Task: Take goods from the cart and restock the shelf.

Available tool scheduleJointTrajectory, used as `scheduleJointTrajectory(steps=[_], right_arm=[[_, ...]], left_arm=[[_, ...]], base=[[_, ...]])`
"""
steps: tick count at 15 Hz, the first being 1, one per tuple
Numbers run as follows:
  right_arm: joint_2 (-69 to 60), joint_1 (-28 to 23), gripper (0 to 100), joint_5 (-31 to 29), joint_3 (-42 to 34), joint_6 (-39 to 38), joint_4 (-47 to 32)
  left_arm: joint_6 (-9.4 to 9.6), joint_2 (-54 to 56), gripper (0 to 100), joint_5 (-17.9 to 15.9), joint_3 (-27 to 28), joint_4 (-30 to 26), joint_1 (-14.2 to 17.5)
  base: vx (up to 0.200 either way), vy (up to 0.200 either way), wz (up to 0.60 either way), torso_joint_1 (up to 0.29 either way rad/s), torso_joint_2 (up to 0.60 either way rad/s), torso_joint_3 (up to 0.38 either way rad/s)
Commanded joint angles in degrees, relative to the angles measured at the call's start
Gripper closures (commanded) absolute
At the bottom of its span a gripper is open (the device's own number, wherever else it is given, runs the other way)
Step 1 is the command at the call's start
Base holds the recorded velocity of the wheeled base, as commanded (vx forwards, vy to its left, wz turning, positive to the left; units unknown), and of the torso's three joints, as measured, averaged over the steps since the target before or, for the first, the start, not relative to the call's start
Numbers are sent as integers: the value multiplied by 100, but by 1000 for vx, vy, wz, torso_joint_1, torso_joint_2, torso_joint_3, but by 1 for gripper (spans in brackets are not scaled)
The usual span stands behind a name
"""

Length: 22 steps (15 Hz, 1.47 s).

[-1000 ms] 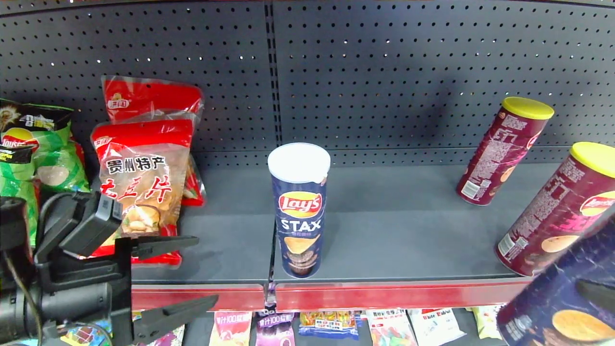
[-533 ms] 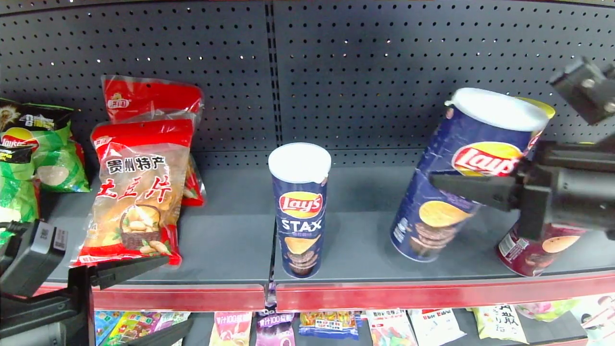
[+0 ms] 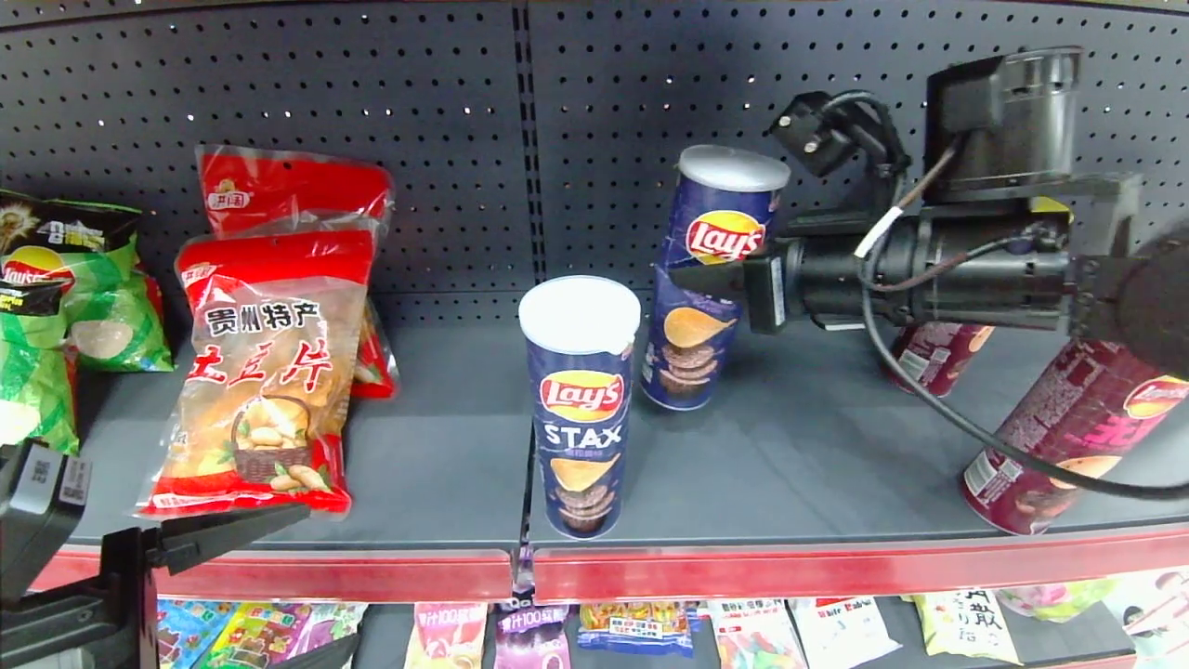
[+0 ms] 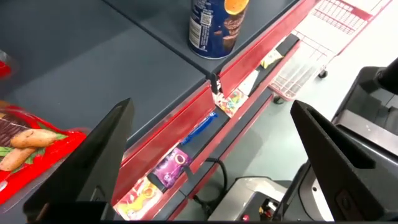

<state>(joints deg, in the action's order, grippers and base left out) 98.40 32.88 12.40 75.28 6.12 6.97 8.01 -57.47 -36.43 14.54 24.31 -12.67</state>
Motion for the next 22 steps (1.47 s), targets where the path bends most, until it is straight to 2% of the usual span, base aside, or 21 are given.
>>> scheduleJointTrajectory(steps=[1,4,8,22], right_arm=[[962,-124,100,105,716,144,6],[1533,-185,100,333,1455,346,-3],[1955,-141,100,351,1973,372,-12],[2034,140,100,333,1903,372,-12]], left_arm=[[-1,-19,0,13,31,4,1],[-10,-28,0,13,49,4,1],[-10,-54,0,13,49,4,1],[-10,-54,0,13,31,4,1]], base=[[0,0,0,0,0,0],[0,0,0,0,0,0],[0,0,0,0,0,0],[0,0,0,0,0,0]])
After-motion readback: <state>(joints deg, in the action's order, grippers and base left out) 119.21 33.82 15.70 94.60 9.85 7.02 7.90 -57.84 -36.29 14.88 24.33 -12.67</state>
